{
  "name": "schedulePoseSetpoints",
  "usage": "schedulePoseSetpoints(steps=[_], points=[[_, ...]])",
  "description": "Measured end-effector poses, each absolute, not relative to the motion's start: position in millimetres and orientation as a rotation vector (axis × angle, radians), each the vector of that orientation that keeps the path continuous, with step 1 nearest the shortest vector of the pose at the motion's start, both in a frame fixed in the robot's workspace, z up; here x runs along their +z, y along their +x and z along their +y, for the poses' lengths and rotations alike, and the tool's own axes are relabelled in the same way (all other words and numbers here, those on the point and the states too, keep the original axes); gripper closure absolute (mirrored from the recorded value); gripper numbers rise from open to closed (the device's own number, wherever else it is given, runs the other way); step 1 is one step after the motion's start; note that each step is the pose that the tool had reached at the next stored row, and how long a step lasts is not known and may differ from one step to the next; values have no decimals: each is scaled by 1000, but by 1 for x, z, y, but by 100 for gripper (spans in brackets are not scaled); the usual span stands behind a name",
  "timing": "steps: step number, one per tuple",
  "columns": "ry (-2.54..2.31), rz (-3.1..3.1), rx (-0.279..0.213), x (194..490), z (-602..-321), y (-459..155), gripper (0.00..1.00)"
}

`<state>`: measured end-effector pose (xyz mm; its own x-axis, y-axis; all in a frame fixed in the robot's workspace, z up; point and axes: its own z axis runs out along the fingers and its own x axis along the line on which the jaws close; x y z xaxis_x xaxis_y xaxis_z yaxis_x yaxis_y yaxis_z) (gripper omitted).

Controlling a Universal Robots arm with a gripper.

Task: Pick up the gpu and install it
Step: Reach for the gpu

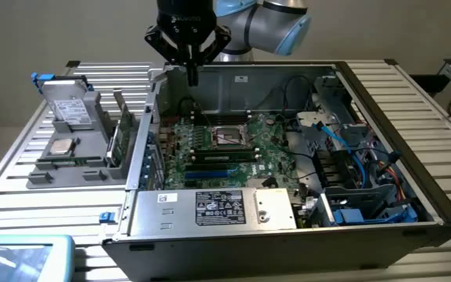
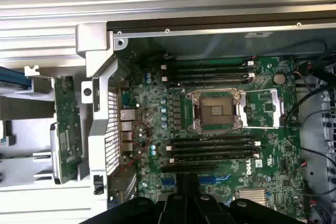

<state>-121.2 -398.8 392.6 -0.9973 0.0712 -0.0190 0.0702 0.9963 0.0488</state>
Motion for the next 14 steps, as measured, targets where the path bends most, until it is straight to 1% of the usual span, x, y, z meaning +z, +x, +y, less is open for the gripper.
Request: schedulePoseSetpoints(steps=[14], points=[[111,3118,75,393,-399,-123,88]])
